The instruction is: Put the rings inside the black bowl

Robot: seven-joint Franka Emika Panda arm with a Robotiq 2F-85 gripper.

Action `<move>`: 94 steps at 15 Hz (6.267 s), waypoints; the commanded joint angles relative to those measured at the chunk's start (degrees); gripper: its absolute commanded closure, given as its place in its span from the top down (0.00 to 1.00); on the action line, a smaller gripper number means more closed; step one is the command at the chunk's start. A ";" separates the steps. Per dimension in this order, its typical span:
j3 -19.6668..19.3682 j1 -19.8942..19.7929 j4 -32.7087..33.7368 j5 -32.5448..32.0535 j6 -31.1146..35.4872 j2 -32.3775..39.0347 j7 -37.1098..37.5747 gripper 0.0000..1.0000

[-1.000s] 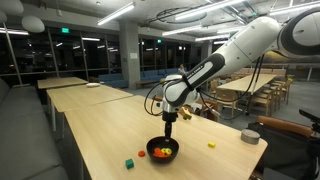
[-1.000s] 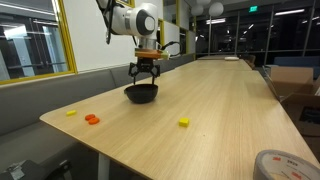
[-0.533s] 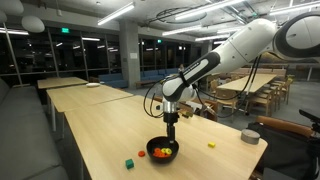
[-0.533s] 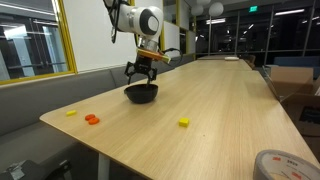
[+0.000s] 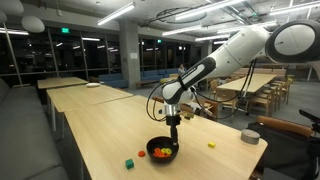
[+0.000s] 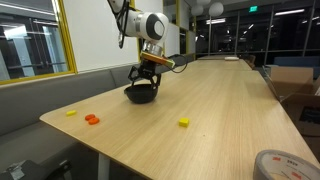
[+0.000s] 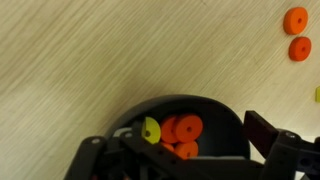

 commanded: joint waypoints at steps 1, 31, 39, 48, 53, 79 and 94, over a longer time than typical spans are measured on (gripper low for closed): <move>-2.29 1.60 1.48 -3.27 1.33 1.04 7.38 1.00; -1.44 3.01 1.88 -10.44 26.58 0.23 28.52 1.00; -1.34 4.51 8.03 -12.97 23.95 7.85 25.41 1.00; -1.76 5.50 14.95 -14.93 21.69 13.55 25.66 1.00; -1.72 6.24 16.62 -15.03 20.14 15.04 25.64 1.00; -2.82 8.40 17.47 -18.53 19.81 16.21 26.62 0.23; -15.59 14.00 13.05 -33.62 22.92 7.87 47.84 0.23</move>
